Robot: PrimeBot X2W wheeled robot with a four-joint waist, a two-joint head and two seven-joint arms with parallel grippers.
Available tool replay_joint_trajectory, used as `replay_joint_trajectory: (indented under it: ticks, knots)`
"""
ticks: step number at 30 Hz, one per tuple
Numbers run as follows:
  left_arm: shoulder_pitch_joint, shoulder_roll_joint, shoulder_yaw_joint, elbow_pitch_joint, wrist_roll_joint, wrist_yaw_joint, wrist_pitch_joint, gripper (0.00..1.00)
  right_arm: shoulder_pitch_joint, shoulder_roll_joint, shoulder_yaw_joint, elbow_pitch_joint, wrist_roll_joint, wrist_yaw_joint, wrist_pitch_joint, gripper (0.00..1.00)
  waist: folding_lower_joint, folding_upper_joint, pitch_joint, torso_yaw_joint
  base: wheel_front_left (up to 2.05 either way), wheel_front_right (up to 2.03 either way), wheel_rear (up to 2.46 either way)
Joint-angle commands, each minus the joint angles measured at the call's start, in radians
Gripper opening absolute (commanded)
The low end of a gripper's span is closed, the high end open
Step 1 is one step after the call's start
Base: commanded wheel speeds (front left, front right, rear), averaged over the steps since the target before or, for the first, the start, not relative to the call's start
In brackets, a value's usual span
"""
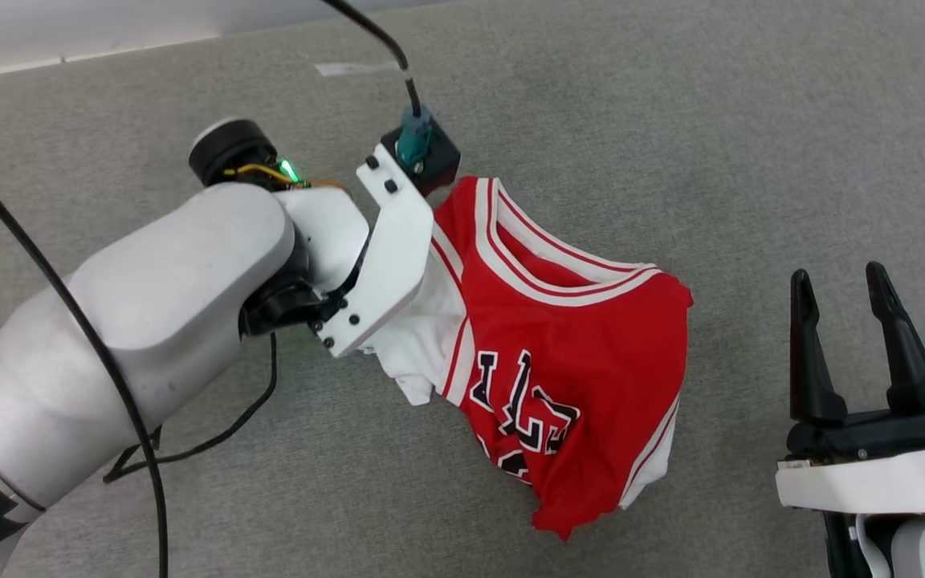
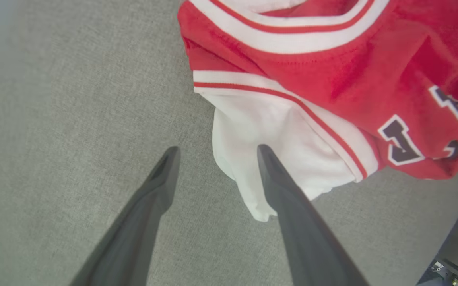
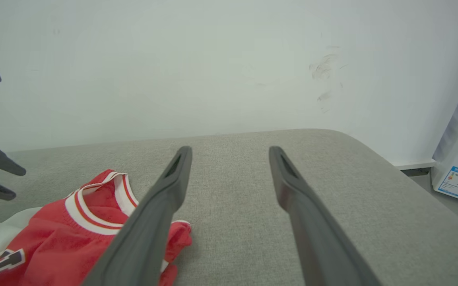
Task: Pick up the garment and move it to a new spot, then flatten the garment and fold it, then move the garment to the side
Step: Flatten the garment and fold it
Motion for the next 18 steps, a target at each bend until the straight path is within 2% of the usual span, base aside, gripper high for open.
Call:
replay_joint_trajectory:
  ticks: [1, 7, 11, 12, 13, 14, 18]
  knots:
    - [0.005, 0.01, -0.019, -0.001, -0.005, 0.0, 0.017, 1.0, -0.023, 0.001, 0.002, -0.007, 0.001, 0.0, -0.002, 1.0, -0.0001, 0.0, 0.015, -0.015, 0.0, 0.0, 0.0]
    - [0.105, 0.04, -0.042, -0.04, 0.028, 0.0, 0.137, 1.0, -0.032, 0.001, 0.005, -0.007, 0.01, 0.0, -0.002, 1.0, -0.0001, 0.0, 0.037, -0.039, 0.0, 0.0, 0.0]
    - [0.164, 0.046, -0.05, -0.064, 0.061, 0.0, 0.162, 1.0, -0.035, 0.001, 0.002, -0.005, 0.01, 0.0, -0.002, 1.0, -0.0001, 0.0, 0.043, -0.039, 0.0, 0.0, 0.0]
    - [0.171, 0.044, -0.051, -0.063, 0.071, 0.0, 0.156, 0.94, -0.035, 0.001, 0.001, -0.003, 0.008, 0.0, -0.002, 1.0, -0.0001, 0.0, 0.043, -0.036, 0.0, 0.0, 0.0]
    - [0.173, 0.041, -0.051, -0.058, 0.076, 0.0, 0.14, 0.38, -0.037, 0.001, 0.001, -0.001, 0.004, 0.0, -0.002, 1.0, -0.0001, 0.0, 0.042, -0.032, 0.0, 0.0, 0.0]
    - [0.176, 0.036, -0.051, -0.048, 0.076, 0.0, 0.129, 0.0, -0.038, 0.001, 0.002, -0.001, 0.002, 0.0, -0.002, 1.0, -0.0001, 0.0, 0.04, -0.028, 0.0, 0.0, 0.0]
    - [0.128, 0.023, -0.044, 0.0, 0.058, 0.0, 0.022, 0.0, -0.027, 0.001, -0.002, 0.006, -0.011, 0.0, -0.002, 1.0, -0.0001, 0.0, 0.008, -0.001, 0.0, 0.0, 0.0]
